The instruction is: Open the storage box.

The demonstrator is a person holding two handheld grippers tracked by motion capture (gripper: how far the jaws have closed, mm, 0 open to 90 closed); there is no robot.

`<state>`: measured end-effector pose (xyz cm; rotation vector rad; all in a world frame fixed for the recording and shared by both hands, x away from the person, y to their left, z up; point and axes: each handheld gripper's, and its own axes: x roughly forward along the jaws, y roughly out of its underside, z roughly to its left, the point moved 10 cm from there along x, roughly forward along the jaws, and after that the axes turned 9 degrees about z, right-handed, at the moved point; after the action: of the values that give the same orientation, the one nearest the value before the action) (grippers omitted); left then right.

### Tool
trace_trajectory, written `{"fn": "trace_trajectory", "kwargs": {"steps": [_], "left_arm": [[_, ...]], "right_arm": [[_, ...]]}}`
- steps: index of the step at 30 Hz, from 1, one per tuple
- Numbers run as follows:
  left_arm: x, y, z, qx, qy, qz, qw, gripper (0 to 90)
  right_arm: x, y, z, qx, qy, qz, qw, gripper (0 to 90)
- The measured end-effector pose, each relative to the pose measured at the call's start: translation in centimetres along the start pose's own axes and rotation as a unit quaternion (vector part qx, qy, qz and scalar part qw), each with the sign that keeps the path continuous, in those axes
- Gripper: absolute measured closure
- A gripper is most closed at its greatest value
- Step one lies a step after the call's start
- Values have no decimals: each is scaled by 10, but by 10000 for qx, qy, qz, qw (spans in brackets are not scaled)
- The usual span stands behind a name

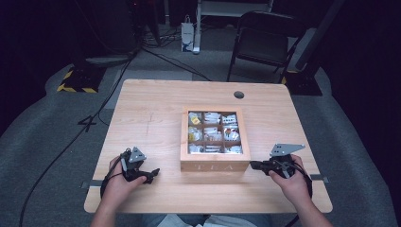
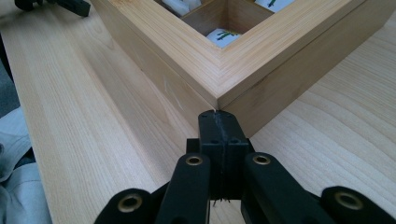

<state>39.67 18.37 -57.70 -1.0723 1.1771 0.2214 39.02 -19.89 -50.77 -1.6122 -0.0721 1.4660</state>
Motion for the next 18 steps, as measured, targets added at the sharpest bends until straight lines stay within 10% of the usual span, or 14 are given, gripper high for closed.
{"fn": "trace_trajectory", "kwargs": {"steps": [18], "left_arm": [[0,0,0,-30,5,0,10000,117]], "right_arm": [[-23,-23,1,108,71,-722,9973,900]]}}
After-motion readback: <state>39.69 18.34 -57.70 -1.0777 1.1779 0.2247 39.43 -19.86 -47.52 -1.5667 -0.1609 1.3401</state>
